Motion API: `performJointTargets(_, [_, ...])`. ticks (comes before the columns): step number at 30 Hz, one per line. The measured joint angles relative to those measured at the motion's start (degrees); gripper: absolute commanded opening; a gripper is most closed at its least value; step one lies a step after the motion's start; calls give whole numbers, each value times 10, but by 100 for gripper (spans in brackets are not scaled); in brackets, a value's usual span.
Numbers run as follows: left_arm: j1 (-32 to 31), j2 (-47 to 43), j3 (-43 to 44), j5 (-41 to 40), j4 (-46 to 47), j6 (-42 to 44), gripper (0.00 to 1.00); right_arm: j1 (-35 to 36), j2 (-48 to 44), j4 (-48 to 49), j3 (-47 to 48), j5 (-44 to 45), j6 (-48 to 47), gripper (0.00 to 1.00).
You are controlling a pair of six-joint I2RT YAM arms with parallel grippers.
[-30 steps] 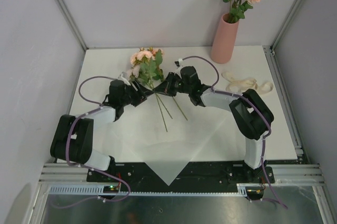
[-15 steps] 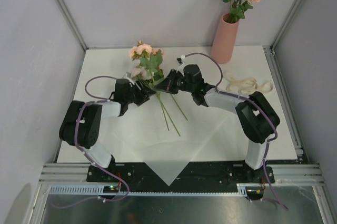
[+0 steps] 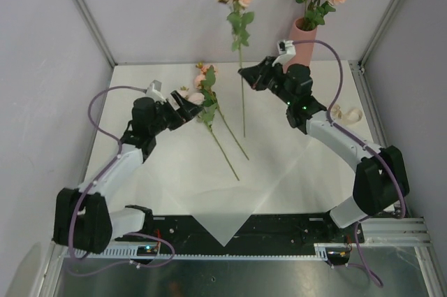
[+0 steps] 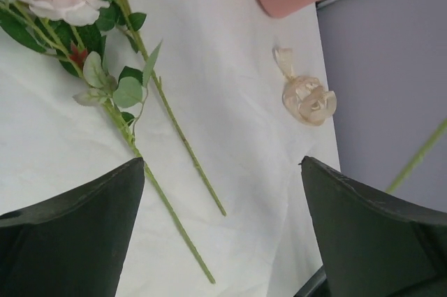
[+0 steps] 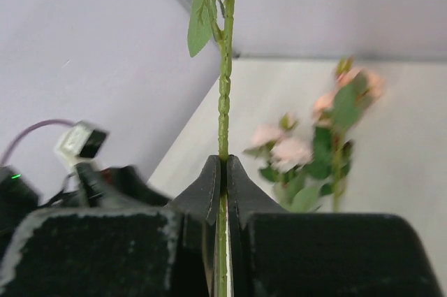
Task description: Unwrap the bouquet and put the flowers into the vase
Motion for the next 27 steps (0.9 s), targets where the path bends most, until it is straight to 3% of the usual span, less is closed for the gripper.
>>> performJointTargets(8, [-1,-134,56,-29,-172,126,100,-57,-50,67,-23,47,-100,0])
performJointTargets(20, [7,-174,56,-51,-257,205,99,-180,-44,268,-27,4,-246,0])
performJointTargets(27, [14,-222,56,-93,-278,229,100,-246,37,390,17,-33,-298,0])
